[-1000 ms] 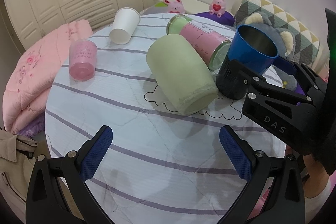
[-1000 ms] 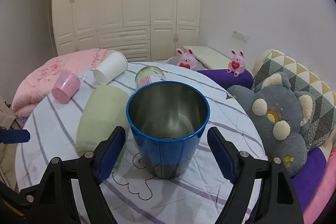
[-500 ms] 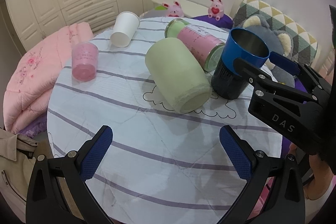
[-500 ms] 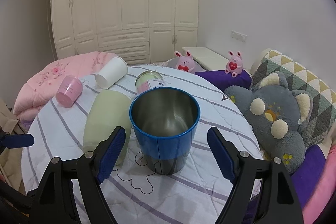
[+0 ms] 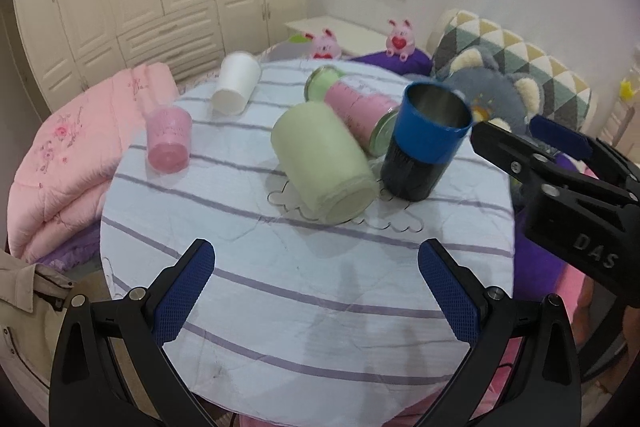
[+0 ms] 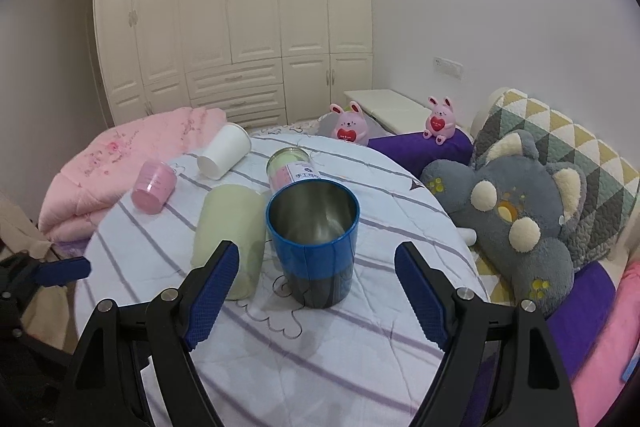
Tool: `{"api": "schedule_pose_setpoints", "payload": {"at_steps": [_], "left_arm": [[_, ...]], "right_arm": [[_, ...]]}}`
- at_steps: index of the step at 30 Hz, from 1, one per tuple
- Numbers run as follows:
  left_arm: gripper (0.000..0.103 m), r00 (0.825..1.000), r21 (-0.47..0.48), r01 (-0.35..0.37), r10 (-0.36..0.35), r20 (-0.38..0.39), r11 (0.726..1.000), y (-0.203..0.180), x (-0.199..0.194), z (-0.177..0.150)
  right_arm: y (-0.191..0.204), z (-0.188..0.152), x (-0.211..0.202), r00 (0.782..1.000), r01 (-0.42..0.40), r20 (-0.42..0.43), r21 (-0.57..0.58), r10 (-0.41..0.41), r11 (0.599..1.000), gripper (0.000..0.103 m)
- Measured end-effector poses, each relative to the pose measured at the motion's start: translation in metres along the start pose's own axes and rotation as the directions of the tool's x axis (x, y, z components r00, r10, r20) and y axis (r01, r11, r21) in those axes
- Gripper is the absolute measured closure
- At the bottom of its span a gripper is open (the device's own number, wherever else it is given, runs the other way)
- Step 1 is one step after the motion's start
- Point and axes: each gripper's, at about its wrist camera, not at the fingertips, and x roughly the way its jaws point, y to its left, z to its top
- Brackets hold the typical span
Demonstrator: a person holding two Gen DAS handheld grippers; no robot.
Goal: Flip cup upright
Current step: 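Open the right tool and pull it back from the cup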
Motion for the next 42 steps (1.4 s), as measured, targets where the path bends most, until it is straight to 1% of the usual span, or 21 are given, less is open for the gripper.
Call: {"api": "schedule_pose_setpoints", "payload": {"at_steps": [2, 4, 8, 14, 20, 22, 28, 34, 42], "left_arm": [[0.000, 0.999, 0.002, 0.013, -0.013, 0.044, 1.000, -0.002, -0.011, 0.000], [0.000, 0.997, 0.007, 0.019, -0.020, 0.071, 1.000, -0.004, -0.018, 0.000], [0.000, 0.992, 0.017, 0.021, -0.023, 0.126, 1.000, -0.010, -0.032, -0.001], [0.000, 0.982, 0.021, 0.017, -0.021, 0.189, 1.000, -0.012, -0.046, -0.003], [0.000, 0.966, 0.011, 0.016, -0.018, 0.258, 1.000, -0.011, -0.058, -0.004], [0.000, 0.963, 0.010, 0.012, -0.015, 0.268, 1.000, -0.011, -0.059, -0.004], [0.000, 0.963, 0.010, 0.006, -0.008, 0.270, 1.000, -0.011, -0.059, -0.005], [0.000, 0.962, 0.010, 0.013, -0.016, 0.274, 1.000, -0.011, -0.059, -0.007], [0.000, 0.961, 0.018, 0.004, -0.009, 0.276, 1.000, -0.012, -0.058, -0.007]], "right_arm": [[-0.003, 0.001, -0.012, 1.000, 0.009, 0.016, 0.019, -0.009, 1.000, 0.022], [-0.008, 0.002, -0.028, 0.999, 0.024, 0.043, 0.042, -0.026, 0.999, 0.022], [-0.013, 0.001, -0.050, 0.995, 0.056, 0.073, 0.072, -0.061, 0.996, 0.022], [-0.022, -0.006, -0.067, 0.992, 0.075, 0.090, 0.120, -0.086, 0.990, 0.022], [-0.017, -0.010, -0.078, 0.982, 0.099, 0.151, 0.111, -0.115, 0.989, 0.022], [-0.016, -0.011, -0.080, 0.979, 0.094, 0.169, 0.112, -0.112, 0.989, 0.022], [-0.017, -0.012, -0.081, 0.979, 0.092, 0.170, 0.112, -0.110, 0.990, 0.022], [-0.019, -0.013, -0.081, 0.981, 0.095, 0.160, 0.108, -0.111, 0.990, 0.022], [-0.021, -0.014, -0.070, 0.986, 0.099, 0.123, 0.110, -0.112, 0.989, 0.022]]}}
